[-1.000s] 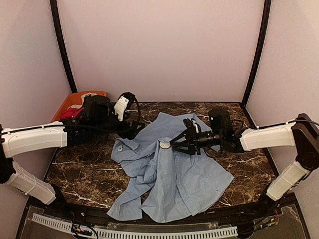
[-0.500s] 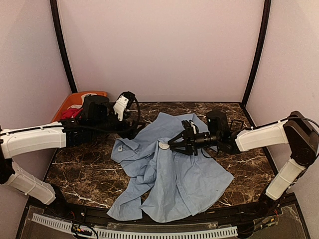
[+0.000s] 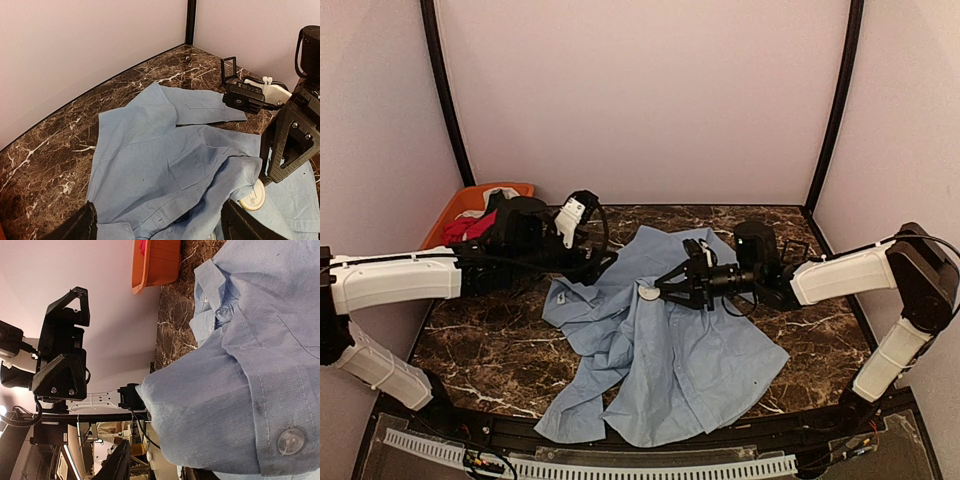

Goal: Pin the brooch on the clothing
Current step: Close the brooch on the flattened clothing.

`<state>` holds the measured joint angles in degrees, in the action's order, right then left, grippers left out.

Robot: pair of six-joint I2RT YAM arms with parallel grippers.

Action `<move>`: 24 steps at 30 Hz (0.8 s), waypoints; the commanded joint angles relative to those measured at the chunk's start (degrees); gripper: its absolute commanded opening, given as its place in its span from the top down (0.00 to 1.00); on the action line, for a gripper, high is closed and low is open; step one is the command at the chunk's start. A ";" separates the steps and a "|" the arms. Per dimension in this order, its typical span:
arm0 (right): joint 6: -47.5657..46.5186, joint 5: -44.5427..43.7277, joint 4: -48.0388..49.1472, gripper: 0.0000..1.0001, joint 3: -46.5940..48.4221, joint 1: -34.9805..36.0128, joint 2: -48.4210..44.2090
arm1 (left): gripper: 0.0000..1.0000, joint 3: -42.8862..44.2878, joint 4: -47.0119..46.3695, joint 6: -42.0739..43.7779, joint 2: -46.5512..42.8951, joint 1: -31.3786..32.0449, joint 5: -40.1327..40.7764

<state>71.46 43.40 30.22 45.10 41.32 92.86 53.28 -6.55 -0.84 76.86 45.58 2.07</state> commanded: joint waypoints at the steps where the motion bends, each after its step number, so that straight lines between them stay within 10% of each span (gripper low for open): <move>1: -0.27 -0.99 1.57 0.67 0.73 0.72 0.36 | 0.15 -0.42 -2.26 -1.17 2.48 0.84 -1.87; 24: 2.45 -0.86 4.32 0.83 1.42 0.95 2.52 | 0.16 -0.03 -6.99 -3.72 10.33 3.07 -7.90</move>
<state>73.38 42.50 32.14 45.12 41.63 94.13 53.25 -12.10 -3.75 86.85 48.14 -4.25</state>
